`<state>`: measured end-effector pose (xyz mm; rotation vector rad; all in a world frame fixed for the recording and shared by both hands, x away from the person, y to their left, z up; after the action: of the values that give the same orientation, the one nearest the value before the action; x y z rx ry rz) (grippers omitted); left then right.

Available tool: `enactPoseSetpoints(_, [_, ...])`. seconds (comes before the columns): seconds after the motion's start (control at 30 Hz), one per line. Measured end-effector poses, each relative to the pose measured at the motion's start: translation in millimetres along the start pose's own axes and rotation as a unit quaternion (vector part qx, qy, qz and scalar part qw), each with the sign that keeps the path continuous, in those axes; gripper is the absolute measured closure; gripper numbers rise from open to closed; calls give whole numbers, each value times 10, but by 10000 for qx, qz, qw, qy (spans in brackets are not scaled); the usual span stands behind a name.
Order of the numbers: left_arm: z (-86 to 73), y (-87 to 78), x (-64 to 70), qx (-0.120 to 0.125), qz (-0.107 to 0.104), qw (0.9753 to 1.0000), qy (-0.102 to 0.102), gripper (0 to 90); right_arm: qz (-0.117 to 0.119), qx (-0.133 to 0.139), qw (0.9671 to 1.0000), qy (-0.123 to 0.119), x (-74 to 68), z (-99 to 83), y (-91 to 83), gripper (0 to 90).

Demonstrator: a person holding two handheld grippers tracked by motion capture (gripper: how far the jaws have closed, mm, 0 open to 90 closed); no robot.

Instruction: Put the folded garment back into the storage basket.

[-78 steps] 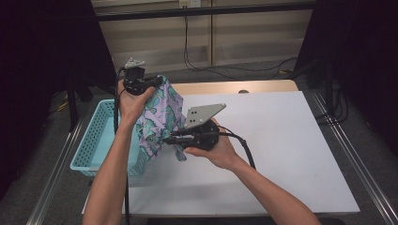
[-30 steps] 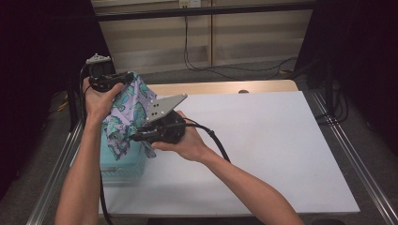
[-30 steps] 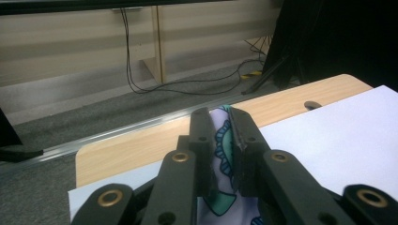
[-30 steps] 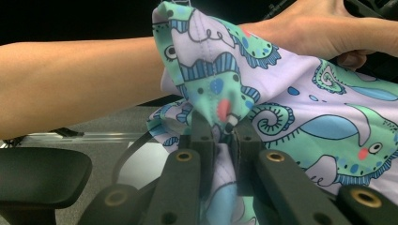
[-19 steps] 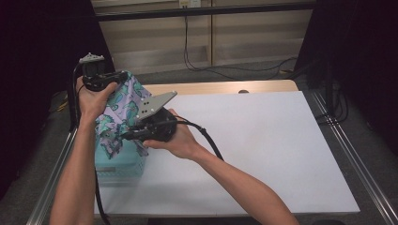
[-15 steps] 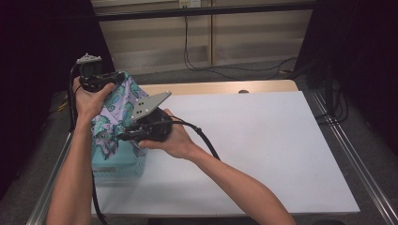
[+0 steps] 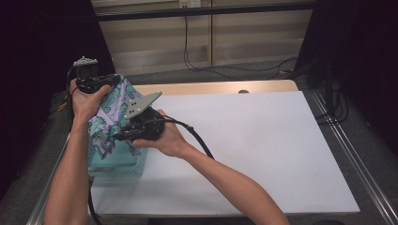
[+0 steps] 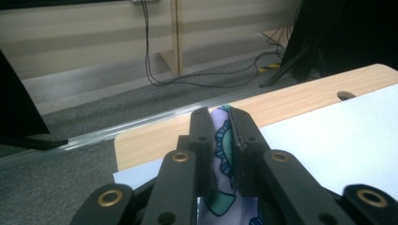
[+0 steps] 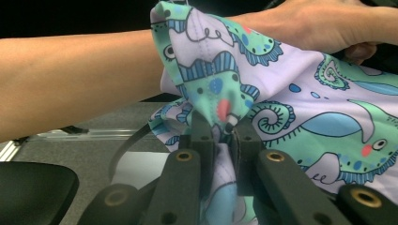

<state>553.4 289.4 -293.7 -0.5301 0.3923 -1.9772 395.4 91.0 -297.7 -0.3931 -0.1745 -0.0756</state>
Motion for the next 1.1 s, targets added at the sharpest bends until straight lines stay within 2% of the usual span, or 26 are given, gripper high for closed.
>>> enactPoseSetpoints(0.03, [-12, 12, 0, 28, -6, 10000, -74, 807, -11, -33, 10000, -9, -3, -4, 10, 835])
enactPoseSetpoints(0.07, [-17, 19, -23, 16, -4, 10000, 3, 807, -5, -64, 10000, -1, 1, -14, 31, 835])
enactPoseSetpoints(0.13, [-23, 34, -35, -12, 21, 10000, 31, 807, -11, -71, 10000, 1, 10, -23, 40, 835])
enactPoseSetpoints(0.2, [-26, 46, -43, 61, -15, 10000, -44, 808, -17, -104, 9999, 36, 26, -51, 70, 835])
enactPoseSetpoints(0.3, [-48, 52, -60, 22, 28, 10000, -5, 808, -18, -125, 9999, 56, 30, -61, 87, 835])
enactPoseSetpoints(0.33, [-59, 49, -76, -38, 67, 9999, 108, 808, -10, -99, 9999, 58, 34, -67, 100, 835])
enactPoseSetpoints(0.4, [-92, 65, -88, -51, 43, 10000, 43, 808, -1, -110, 9999, 72, 33, -82, 128, 835])
enactPoseSetpoints(0.47, [-121, 89, -102, -119, 76, 9999, 64, 807, 12, -169, 9998, 60, 26, -101, 163, 835])
enactPoseSetpoints(0.5, [-137, 108, -126, -164, 70, 9997, 156, 807, 2, -228, 9997, 76, 27, -127, 206, 835])
enactPoseSetpoints(0.53, [-144, 123, -118, -111, 66, 9999, 71, 807, 2, -228, 9997, 76, 27, -127, 206, 835])
enactPoseSetpoints(0.57, [-146, 130, -130, -181, 62, 9997, 143, 808, 15, -242, 9997, 106, 34, -147, 235, 835])
enactPoseSetpoints(0.67, [-160, 175, -124, -118, -29, 9999, 53, 807, 22, -248, 9996, 127, 40, -163, 258, 835])
enactPoseSetpoints(0.73, [-170, 184, -131, -170, -24, 9998, 123, 807, 37, -239, 9996, 132, 43, -182, 281, 835])
enactPoseSetpoints(0.8, [-210, 224, -141, -223, -53, 9997, 32, 807, 51, -252, 9995, 179, 47, -212, 316, 835])
enactPoseSetpoints(0.83, [-222, 232, -160, -292, -24, 9995, 109, 807, 47, -267, 9995, 168, 53, -225, 331, 834])
enactPoseSetpoints(0.93, [-250, 254, -182, -348, 16, 9993, 131, 807, 62, -281, 9994, 186, 56, -251, 357, 835])
enactPoseSetpoints(0.97, [-272, 272, -193, -323, -24, 9994, 79, 807, 59, -292, 9994, 201, 57, -259, 362, 835])
enactPoseSetpoints(1.07, [-326, 313, -234, -404, 33, 9992, 51, 807, 59, -329, 9991, 243, 60, -301, 404, 835])
enactPoseSetpoints(1.1, [-376, 354, -251, -361, 32, 9993, -57, 807, 56, -358, 9991, 223, 67, -318, 416, 834])
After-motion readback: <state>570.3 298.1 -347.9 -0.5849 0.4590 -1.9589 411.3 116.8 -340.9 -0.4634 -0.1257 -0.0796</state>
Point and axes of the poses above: each handheld gripper's, and its own axes: y roughly forward along the jaws, z roughly out of its top, x roughly to its right, the point moved 2 cm from there along y, roughly forward along the jaws, and after that the axes turned 11 degrees about -y, right-handed, at the moved point
